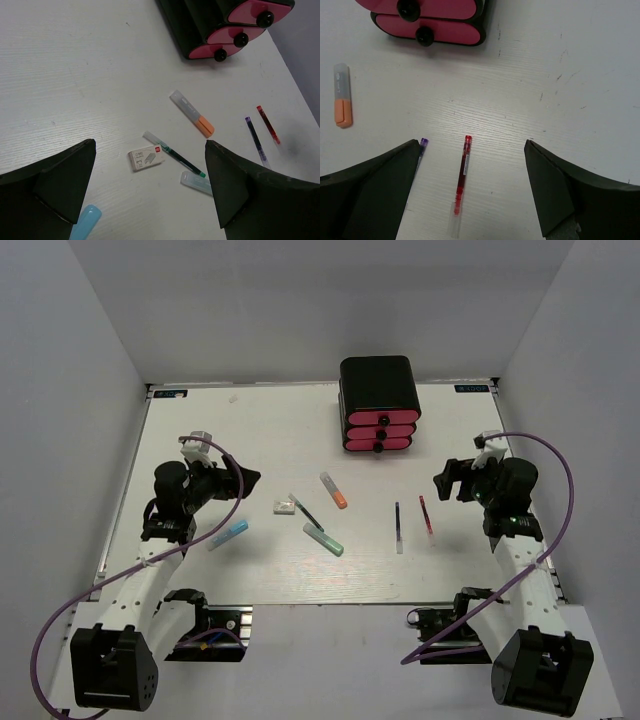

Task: Sort the stationery into containers
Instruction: Open the drawer

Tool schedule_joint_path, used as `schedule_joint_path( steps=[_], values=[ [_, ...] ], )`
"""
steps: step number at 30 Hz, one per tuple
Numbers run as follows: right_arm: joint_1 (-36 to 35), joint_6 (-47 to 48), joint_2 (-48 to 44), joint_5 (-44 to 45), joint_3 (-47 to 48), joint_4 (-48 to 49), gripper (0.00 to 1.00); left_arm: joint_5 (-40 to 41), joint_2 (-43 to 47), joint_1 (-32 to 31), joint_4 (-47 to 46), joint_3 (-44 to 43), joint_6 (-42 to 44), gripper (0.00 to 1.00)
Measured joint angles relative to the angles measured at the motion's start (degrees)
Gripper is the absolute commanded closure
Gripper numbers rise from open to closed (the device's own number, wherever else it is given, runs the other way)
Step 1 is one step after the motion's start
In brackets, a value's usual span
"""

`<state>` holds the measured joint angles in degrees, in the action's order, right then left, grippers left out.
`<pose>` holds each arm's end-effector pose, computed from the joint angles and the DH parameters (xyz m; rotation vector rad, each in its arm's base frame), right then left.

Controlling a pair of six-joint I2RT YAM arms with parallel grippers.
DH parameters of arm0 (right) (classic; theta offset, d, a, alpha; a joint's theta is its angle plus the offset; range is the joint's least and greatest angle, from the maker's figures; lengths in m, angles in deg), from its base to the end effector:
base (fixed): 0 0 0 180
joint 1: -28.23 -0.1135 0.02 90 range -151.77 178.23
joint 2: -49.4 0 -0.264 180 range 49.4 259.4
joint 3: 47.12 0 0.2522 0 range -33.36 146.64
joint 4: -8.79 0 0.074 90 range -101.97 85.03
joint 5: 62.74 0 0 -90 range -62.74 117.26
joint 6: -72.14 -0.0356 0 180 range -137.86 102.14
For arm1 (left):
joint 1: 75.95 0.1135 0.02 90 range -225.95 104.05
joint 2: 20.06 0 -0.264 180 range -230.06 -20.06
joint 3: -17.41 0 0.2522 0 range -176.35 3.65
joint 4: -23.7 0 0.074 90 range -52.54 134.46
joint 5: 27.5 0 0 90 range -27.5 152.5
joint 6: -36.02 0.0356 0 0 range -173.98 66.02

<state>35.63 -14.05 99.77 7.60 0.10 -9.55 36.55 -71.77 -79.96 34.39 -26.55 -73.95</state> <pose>0.2033 -0.0143 0.2636 -0.1659 1.9211 0.2029 0.2053 -0.0300 0.2532 0.0486 1.9212 -0.7111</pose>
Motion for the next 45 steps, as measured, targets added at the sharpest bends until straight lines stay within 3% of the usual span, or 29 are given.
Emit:
schedule_joint_path(
  steps=[12, 19, 20, 21, 22, 25, 26, 28, 29, 32, 35, 45],
  values=[
    [-0.28, 12.41, 0.28, -1.92, -2.38, 0.04, 0.10, 0.00, 0.00, 0.00, 0.61, -0.98, 0.00, 0.00],
    [-0.44, 18.29, 7.65, -2.27, 1.38, -3.85, 0.11, 0.00, -0.28, 0.00, 1.57, -1.79, 0.00, 0.00],
    [-0.46, 19.17, 7.91, -3.96, 1.62, -4.13, 0.25, -0.02, -0.28, 0.00, 1.57, -1.79, 0.00, 0.00],
    [-0.61, 19.65, 7.87, -6.19, 1.62, -4.15, 0.47, -0.02, -0.28, 0.00, 1.60, -1.79, 0.00, 0.00],
    [-0.79, 19.82, 7.87, -8.17, 1.68, -3.93, 0.99, -0.02, -0.28, 0.00, 1.57, -1.79, 0.00, 0.00],
    [-2.54, 15.63, 10.51, -12.61, 3.37, -1.99, 1.00, -0.02, -0.28, 0.00, 1.60, -1.79, 0.00, 0.00],
    [-3.39, 13.97, 12.55, -13.55, 4.59, -1.09, 0.78, -0.02, -0.33, 0.00, 1.57, -1.79, 0.00, 0.00],
    [-4.72, 10.56, 16.37, -14.56, 6.73, 1.51, 0.61, -0.02, -0.48, 0.00, 1.66, -1.79, 0.02, 0.00],
    [-5.51, 8.31, 18.23, -15.04, 7.72, 2.69, 0.46, -0.02, -0.59, 0.00, 1.81, -1.79, 0.04, 0.00],
    [-7.19, 1.77, 23.02, -15.52, 10.60, 5.86, 0.34, -0.02, -0.87, 0.00, 1.88, -1.79, 0.17, 0.00],
    [-9.22, -4.63, 28.70, -15.63, 15.32, 7.61, 0.30, -0.02, -1.27, 0.00, 2.03, -1.79, 0.26, 0.00],
    [-15.26, -24.68, 41.27, -12.55, 25.83, 13.31, 0.34, -0.04, -3.61, 0.00, 2.51, -1.81, 0.98, 0.00]
  ],
)
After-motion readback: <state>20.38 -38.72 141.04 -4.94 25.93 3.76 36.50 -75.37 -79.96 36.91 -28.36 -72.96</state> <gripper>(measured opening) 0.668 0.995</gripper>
